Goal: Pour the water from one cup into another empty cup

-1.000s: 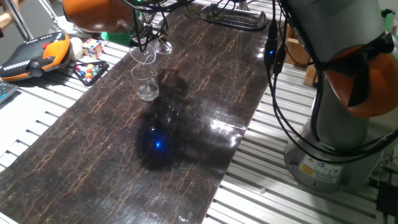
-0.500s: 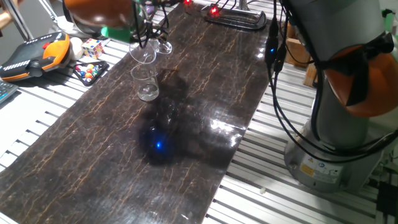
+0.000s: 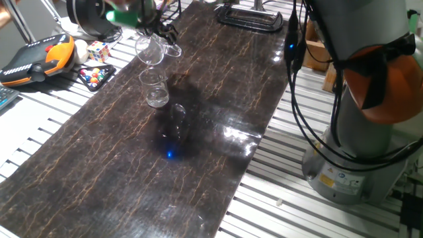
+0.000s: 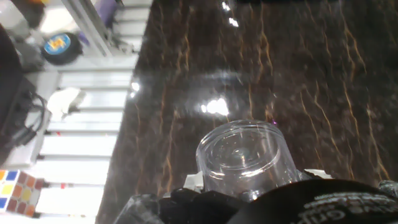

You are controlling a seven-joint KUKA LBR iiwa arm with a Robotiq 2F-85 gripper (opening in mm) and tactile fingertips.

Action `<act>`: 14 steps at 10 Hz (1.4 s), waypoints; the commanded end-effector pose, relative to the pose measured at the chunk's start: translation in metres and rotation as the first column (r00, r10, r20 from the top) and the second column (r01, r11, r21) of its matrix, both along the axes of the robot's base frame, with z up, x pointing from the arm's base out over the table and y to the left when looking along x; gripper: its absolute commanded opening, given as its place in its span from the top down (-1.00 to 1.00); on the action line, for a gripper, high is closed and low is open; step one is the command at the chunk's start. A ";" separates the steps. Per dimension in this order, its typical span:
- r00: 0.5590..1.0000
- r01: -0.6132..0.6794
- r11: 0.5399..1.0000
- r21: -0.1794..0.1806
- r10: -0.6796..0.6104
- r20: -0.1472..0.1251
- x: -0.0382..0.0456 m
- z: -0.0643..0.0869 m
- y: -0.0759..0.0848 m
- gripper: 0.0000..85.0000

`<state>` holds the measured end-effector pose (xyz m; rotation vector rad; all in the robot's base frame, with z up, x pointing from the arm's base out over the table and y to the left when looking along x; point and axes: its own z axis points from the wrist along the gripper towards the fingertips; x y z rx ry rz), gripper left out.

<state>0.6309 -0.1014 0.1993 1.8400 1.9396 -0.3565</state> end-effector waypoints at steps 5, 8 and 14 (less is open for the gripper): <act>0.999 0.019 0.956 0.292 -0.006 -0.043 -0.0041 0.001 0.013 0.98; 0.998 0.049 0.919 0.390 -0.029 -0.057 -0.0091 -0.003 0.028 0.98; 0.998 0.040 0.906 0.421 -0.016 -0.060 -0.0150 -0.004 0.036 0.98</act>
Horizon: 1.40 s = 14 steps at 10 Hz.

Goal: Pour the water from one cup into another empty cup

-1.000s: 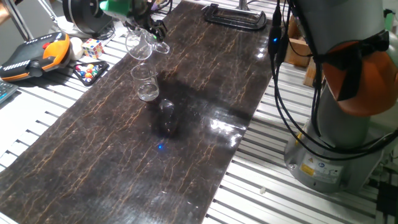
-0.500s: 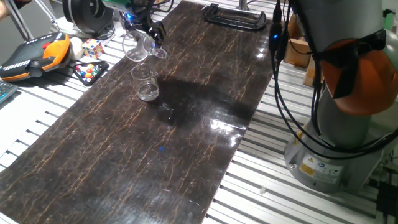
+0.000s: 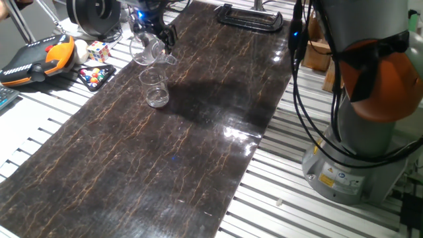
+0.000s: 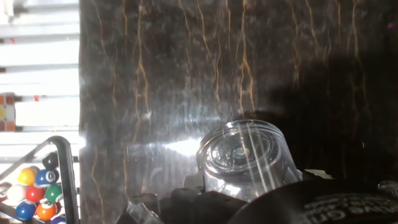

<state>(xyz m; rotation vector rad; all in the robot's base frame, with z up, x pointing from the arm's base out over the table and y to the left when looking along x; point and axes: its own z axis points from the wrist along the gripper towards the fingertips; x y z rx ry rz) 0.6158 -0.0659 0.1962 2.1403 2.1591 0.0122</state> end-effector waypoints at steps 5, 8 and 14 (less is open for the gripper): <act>1.000 -0.021 0.999 -0.025 0.021 -0.005 0.0022 0.002 -0.010 0.98; 1.000 -0.005 0.999 -0.039 0.005 0.018 0.0022 0.002 -0.010 0.98; 0.994 0.090 0.991 0.104 -0.082 -0.074 0.0042 0.011 0.003 0.98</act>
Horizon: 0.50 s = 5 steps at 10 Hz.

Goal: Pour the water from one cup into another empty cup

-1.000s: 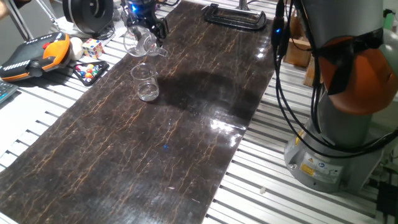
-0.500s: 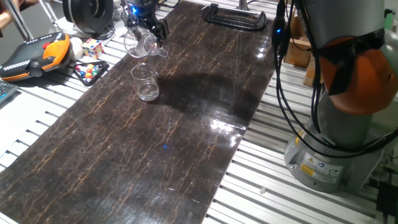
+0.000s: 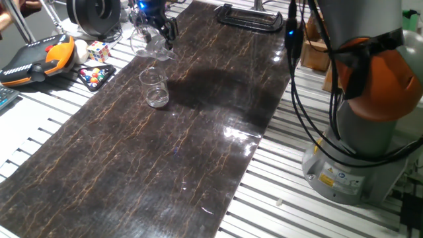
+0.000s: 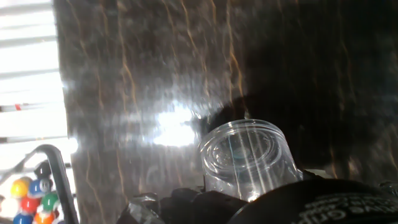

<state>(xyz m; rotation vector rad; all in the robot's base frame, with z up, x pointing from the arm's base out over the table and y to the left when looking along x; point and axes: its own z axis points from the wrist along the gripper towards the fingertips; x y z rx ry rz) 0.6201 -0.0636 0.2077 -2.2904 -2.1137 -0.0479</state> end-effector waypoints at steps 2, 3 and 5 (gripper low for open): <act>1.000 -0.008 1.000 0.004 0.008 -0.011 -0.0008 0.013 0.020 0.98; 1.000 -0.009 1.000 0.007 0.009 -0.013 -0.0013 0.019 0.029 0.98; 1.000 -0.027 0.999 0.022 0.027 -0.001 -0.0065 0.020 0.049 0.98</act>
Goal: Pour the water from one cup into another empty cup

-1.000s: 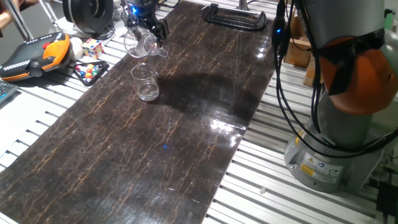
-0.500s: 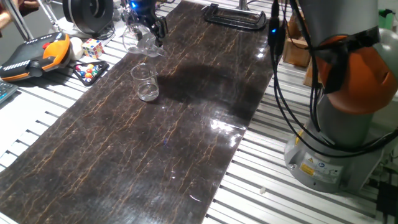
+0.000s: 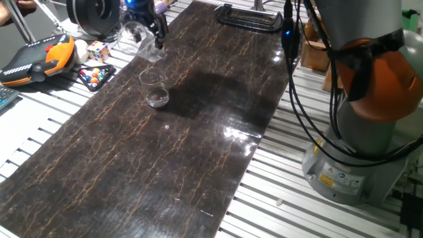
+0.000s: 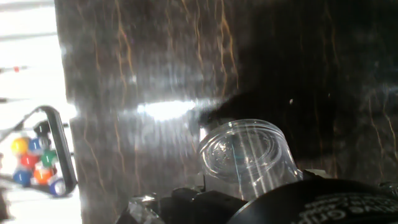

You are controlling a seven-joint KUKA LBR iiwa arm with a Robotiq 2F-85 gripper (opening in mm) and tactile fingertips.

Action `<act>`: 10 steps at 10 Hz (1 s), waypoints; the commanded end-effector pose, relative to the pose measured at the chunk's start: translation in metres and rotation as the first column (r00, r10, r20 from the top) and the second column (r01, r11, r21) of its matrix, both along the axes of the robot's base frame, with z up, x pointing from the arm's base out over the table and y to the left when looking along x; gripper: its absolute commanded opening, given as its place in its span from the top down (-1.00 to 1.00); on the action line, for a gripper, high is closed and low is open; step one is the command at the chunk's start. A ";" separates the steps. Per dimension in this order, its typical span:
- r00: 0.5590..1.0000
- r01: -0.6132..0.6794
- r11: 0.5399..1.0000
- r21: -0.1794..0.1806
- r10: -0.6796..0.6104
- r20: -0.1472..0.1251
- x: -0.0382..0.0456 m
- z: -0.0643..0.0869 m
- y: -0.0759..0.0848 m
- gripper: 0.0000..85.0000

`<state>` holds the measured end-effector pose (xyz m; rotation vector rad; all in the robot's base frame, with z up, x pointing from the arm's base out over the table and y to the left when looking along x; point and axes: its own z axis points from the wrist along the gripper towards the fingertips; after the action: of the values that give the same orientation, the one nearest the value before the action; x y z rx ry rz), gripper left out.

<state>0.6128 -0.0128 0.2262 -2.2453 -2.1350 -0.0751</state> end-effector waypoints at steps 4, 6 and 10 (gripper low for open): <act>1.000 -0.002 1.000 0.025 0.002 0.016 -0.0084 -0.012 0.035 0.98; 1.000 0.003 1.000 0.031 -0.003 0.023 -0.0128 -0.020 0.043 0.98; 0.999 -0.029 1.000 0.005 0.029 0.032 -0.0151 -0.024 0.037 0.98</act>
<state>0.5977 0.0240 0.2018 -2.2262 -2.1790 -0.1173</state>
